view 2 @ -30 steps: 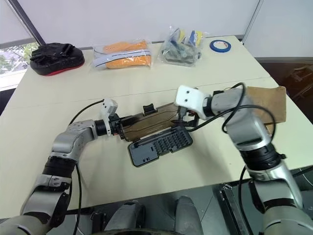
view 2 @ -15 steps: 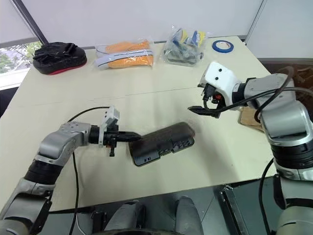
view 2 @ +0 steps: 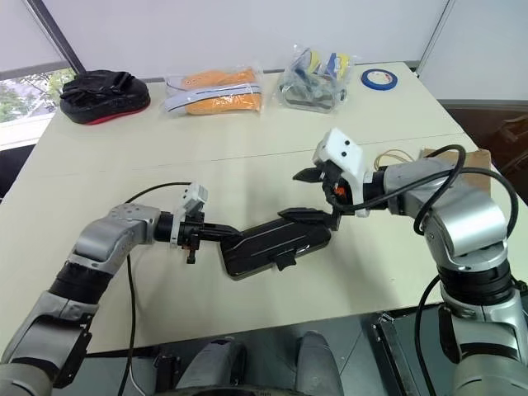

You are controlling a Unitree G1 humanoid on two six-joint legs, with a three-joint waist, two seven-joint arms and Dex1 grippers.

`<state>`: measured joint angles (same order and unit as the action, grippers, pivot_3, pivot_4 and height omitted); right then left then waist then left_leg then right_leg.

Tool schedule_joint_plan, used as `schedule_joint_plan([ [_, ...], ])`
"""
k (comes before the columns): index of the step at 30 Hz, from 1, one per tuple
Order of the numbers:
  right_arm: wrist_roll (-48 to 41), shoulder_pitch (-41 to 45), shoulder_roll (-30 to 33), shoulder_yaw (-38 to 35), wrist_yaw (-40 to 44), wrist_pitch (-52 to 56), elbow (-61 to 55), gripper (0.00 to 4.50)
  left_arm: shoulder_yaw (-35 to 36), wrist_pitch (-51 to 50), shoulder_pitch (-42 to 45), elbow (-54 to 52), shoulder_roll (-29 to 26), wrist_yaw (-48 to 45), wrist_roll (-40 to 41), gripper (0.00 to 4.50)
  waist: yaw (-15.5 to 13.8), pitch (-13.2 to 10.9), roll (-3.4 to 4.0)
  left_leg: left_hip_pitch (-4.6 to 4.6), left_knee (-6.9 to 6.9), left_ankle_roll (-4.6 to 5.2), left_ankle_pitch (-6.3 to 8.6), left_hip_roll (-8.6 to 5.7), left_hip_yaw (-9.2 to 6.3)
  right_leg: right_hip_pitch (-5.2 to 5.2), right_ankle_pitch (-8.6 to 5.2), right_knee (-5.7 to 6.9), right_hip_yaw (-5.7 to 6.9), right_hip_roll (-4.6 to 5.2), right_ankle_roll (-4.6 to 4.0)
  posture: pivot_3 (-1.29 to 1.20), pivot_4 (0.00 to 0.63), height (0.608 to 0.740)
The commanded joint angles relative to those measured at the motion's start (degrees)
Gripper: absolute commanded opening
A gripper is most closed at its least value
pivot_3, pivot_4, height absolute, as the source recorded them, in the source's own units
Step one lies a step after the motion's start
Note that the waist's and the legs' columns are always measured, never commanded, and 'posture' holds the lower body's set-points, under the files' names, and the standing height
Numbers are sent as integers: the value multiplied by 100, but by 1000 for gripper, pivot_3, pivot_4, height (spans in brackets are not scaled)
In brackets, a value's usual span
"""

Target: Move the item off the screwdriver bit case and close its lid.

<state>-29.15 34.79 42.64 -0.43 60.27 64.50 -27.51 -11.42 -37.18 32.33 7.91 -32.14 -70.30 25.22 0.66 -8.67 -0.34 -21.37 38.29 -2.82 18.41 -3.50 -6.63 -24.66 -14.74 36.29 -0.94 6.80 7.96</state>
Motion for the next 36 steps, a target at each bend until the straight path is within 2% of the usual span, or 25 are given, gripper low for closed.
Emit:
schedule_joint_plan([
  [1, -682, -358, -161, 63, 150, 168, -213, 4429, 105, 133, 268, 210, 39, -64, -35, 0, 3, 0, 0, 0, -1, 0, 0, 1, 0, 1, 0, 0, 4, -1, 0, 0, 150, 740],
  [2, -715, -459, -186, 146, 106, 149, -184, 4429, 83, 177, 291, 282, 57, -81, -60, 0, 8, 0, 0, 1, -2, 0, 0, 1, 0, 1, 0, 0, 4, -1, 0, 0, 150, 740],
  [5, -566, -802, -142, 559, 68, -190, -59, 3539, 57, 200, 376, 357, 119, -103, -96, 0, 22, -1, -1, 1, 0, 0, 0, 0, 1, 0, 0, 0, 1, 0, 0, 0, 150, 740],
  [8, -424, -943, -191, 825, -57, -446, 139, 2051, 66, 108, 469, 291, 172, -90, -68, 0, 18, -1, -1, 1, 0, 0, 0, 1, 1, 0, 0, 1, 2, -1, 0, 0, 150, 740],
  [11, -344, -1018, -275, 980, -224, -592, 366, 318, 66, 65, 518, 251, 213, -73, -60, 0, 18, -1, -1, 1, 2, -1, 0, 0, 1, 0, 0, 2, 2, -1, 0, 0, 150, 740],
  [12, -283, -1052, -283, 1051, -261, -677, 413, 56, 59, 77, 531, 267, 227, -69, -77, 0, 18, -1, -1, 1, 2, -1, 0, 0, 1, 0, 0, 2, 1, -1, 1, 0, 150, 740],
  [22, 41, -1493, -205, 1442, -484, -1058, 702, 56, -91, -80, 515, -71, 429, -70, -28, 0, 13, 0, -1, 2, 2, -1, 0, 0, 0, 1, 0, 2, 2, -1, 1, 0, 150, 740],
  [36, -168, -1596, 138, 1216, -361, -996, 631, 56, -856, 542, 100, 98, 433, -432, -615, 0, 4, 0, -2, 6, 4, 0, 0, -1, 1, 7, 0, 0, 2, -1, 1, 0, 150, 740],
])
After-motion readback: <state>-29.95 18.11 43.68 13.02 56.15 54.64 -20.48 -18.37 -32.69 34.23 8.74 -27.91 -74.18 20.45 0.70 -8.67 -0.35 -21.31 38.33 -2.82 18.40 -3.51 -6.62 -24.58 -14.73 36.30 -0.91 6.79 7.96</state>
